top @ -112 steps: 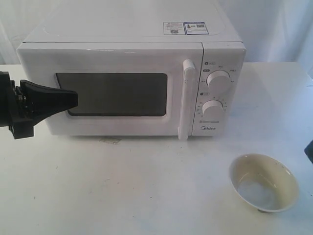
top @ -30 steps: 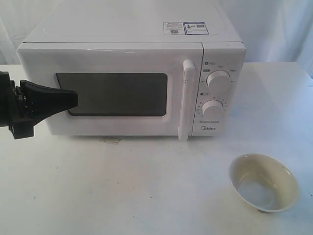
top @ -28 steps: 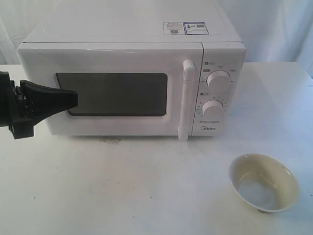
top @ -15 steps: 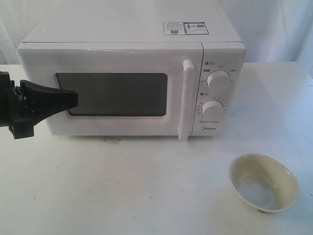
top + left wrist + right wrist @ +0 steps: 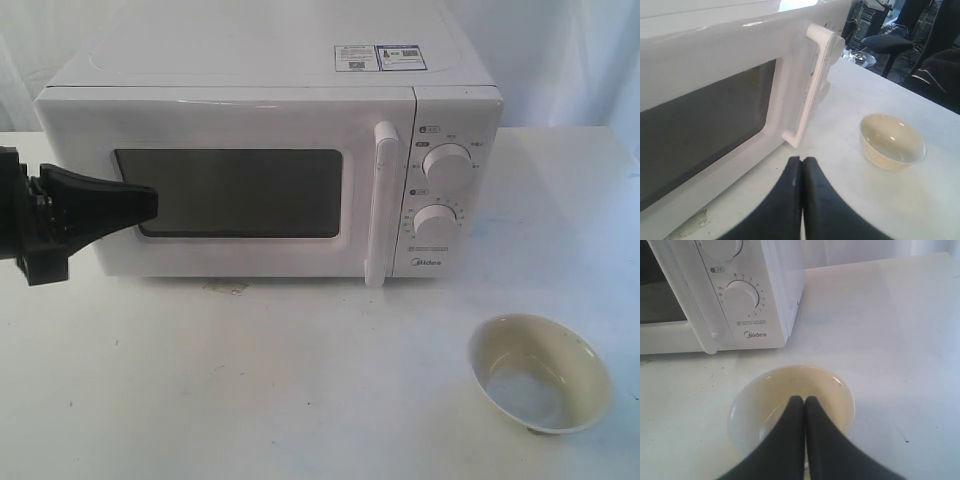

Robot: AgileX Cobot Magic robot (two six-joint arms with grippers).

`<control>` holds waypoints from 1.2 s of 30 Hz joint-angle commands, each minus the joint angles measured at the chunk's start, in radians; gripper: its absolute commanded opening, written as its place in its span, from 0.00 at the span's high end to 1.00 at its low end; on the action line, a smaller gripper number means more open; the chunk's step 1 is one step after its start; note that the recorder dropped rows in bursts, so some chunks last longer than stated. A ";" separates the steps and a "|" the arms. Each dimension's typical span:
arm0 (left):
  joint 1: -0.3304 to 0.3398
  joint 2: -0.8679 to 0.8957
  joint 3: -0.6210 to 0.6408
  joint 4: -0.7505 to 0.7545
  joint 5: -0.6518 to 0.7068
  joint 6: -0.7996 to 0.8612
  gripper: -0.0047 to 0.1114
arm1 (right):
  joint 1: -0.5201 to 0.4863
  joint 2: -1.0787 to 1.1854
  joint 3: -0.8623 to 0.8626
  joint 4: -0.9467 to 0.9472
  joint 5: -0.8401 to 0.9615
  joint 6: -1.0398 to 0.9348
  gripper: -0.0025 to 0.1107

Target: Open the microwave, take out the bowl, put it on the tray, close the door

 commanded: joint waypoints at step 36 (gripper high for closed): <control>0.022 -1.163 0.440 0.927 -0.521 -1.232 0.96 | -0.004 -0.005 0.006 -0.008 -0.013 0.005 0.98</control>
